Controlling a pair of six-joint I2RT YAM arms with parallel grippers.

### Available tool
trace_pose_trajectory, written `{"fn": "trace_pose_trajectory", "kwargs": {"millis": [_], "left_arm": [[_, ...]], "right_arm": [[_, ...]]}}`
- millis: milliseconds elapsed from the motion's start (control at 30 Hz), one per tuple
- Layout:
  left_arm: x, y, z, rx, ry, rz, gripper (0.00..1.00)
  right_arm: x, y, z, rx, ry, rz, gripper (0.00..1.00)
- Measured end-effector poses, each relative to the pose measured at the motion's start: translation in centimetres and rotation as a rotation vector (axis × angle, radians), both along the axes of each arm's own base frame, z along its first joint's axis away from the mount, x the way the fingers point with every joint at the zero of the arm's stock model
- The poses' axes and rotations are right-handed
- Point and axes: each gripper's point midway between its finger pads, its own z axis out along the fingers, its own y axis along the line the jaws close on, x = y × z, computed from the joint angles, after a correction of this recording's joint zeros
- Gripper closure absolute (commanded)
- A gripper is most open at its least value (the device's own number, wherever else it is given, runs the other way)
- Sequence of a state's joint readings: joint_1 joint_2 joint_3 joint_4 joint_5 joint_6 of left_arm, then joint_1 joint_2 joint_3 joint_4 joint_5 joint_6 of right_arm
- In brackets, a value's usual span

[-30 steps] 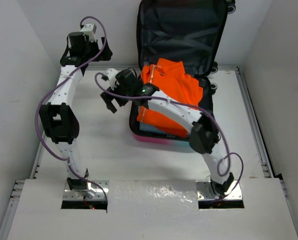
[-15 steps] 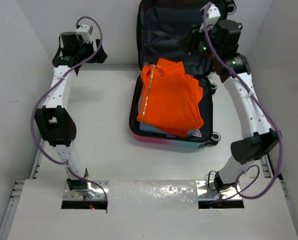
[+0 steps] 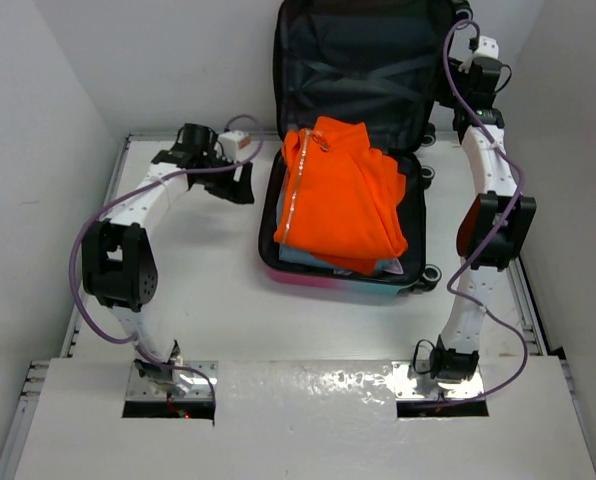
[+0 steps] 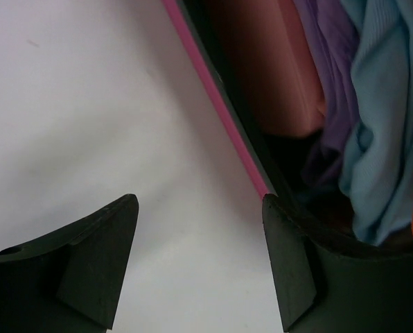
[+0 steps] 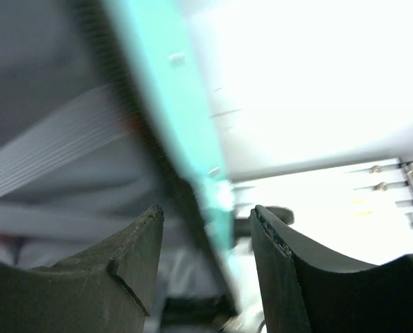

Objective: Pack the luggage

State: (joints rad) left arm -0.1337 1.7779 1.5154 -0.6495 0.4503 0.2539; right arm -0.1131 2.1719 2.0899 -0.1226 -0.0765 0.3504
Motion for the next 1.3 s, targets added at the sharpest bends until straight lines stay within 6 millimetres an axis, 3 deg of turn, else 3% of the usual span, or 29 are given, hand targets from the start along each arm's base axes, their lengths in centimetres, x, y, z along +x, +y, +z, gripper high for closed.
{"fn": "trace_pose_trajectory", "kwargs": {"millis": [133, 367, 433, 533, 567, 700, 800, 900, 1000, 1300], "left_arm": [[-2.7, -1.5, -1.9, -0.024, 0.101, -0.047, 0.31], [-2.5, -1.7, -1.3, -0.034, 0.097, -0.039, 0.31], [-2.0, -1.6, -0.9, -0.028, 0.082, -0.036, 0.31], [-1.6, -1.5, -0.7, -0.019, 0.068, -0.032, 0.31], [-1.5, -1.5, -0.7, -0.017, 0.068, -0.031, 0.31], [-1.5, -1.4, -1.0, -0.016, 0.077, -0.026, 0.31], [-1.0, -1.3, -0.8, -0.027, 0.080, -0.013, 0.31], [-0.2, -1.1, 0.3, -0.049, 0.062, 0.009, 0.31], [1.2, -0.2, 2.1, -0.066, 0.016, 0.038, 0.31], [5.4, 5.1, 7.5, -0.110, -0.132, 0.200, 0.31]], "right_arm": [[1.1, -1.5, -0.3, 0.001, -0.035, -0.010, 0.47], [3.4, -0.6, 3.3, 0.024, -0.205, 0.031, 0.49], [4.2, -0.4, 2.9, 0.050, -0.232, 0.042, 0.53], [5.7, 0.0, 0.4, 0.110, -0.227, 0.055, 0.56], [6.2, 0.2, -0.5, 0.128, -0.227, 0.065, 0.59], [7.5, 0.9, -2.7, 0.128, -0.235, 0.086, 0.97], [7.6, 1.0, -3.0, 0.051, -0.245, 0.109, 1.00], [6.8, 1.2, -2.9, 0.017, -0.288, 0.124, 1.00], [4.7, 1.7, -1.7, -0.034, -0.345, 0.129, 1.00], [-2.5, 3.5, 1.9, -0.131, -0.506, 0.198, 1.00]]}}
